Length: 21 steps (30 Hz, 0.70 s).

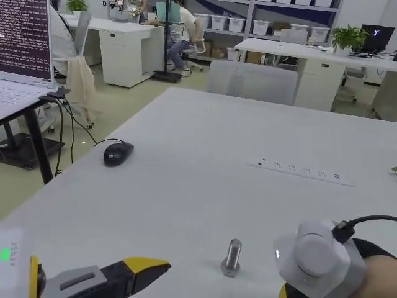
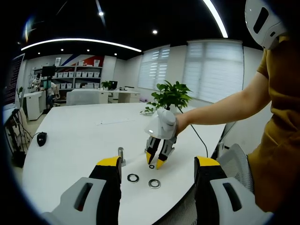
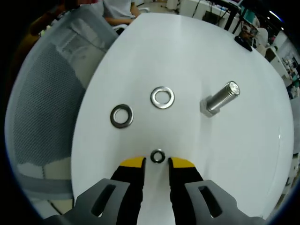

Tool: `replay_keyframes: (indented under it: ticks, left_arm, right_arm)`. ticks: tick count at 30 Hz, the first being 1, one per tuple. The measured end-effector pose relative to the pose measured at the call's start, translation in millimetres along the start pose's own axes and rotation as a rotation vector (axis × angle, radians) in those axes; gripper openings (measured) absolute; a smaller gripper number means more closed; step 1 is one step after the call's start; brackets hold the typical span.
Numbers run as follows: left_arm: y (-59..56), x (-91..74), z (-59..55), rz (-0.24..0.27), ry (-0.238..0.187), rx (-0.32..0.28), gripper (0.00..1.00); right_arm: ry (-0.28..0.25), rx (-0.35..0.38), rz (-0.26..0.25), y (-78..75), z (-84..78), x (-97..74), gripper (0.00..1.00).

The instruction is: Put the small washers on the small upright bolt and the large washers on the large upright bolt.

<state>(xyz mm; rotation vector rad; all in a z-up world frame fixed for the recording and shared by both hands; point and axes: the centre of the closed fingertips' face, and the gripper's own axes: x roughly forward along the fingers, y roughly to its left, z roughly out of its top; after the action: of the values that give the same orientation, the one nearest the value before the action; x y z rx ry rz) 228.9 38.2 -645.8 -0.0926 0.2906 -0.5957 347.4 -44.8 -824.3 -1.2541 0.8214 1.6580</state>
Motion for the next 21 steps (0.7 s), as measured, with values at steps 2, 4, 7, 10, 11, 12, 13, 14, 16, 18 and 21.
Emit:
replay_keyframes:
  ticks: [2,4,7,10,11,12,13,14,16,18,21]
  left_arm:
    - [0.6,1.6,0.0,0.001,0.001,0.000,0.62]
    - [1.3,2.6,-0.5,0.001,0.002,0.000,0.62]
    - [2.3,3.2,-1.6,0.002,0.000,-0.005,0.62]
    - [2.5,3.4,-3.1,0.001,0.004,-0.006,0.62]
    - [2.4,3.4,-3.3,0.001,0.004,-0.008,0.62]
    - [2.5,3.3,-3.5,0.001,0.003,-0.009,0.62]
    - [2.7,3.3,-3.8,0.003,0.004,-0.012,0.62]
    - [2.8,3.3,-4.0,0.003,0.004,-0.011,0.62]
    - [3.3,3.1,-4.1,0.005,0.005,-0.009,0.62]
    - [3.3,2.9,-3.4,0.007,0.002,-0.010,0.62]
    - [3.4,2.5,-3.2,0.009,0.004,-0.008,0.62]
  right_arm:
    - [0.004,-0.012,0.001,0.3,1.2,0.5,0.21]
    - [0.011,-0.017,0.000,0.4,1.4,0.6,0.21]
    - [0.010,-0.020,-0.001,0.2,1.6,0.3,0.20]
    - [0.007,-0.028,-0.011,-1.9,1.6,0.6,0.15]
    - [0.009,-0.034,-0.013,-1.5,1.9,0.9,0.14]
    - [0.011,-0.040,-0.015,-1.4,2.1,0.8,0.14]
    - [0.014,-0.049,-0.015,-1.3,2.1,0.9,0.14]
    - [0.015,-0.056,-0.017,-1.2,2.1,0.8,0.13]
    - [0.012,-0.041,-0.019,-1.7,2.0,0.5,0.12]
    - [0.006,-0.021,-0.018,-2.7,2.0,0.5,0.12]
    - [0.015,-0.023,-0.016,-1.3,-0.7,-0.5,0.12]
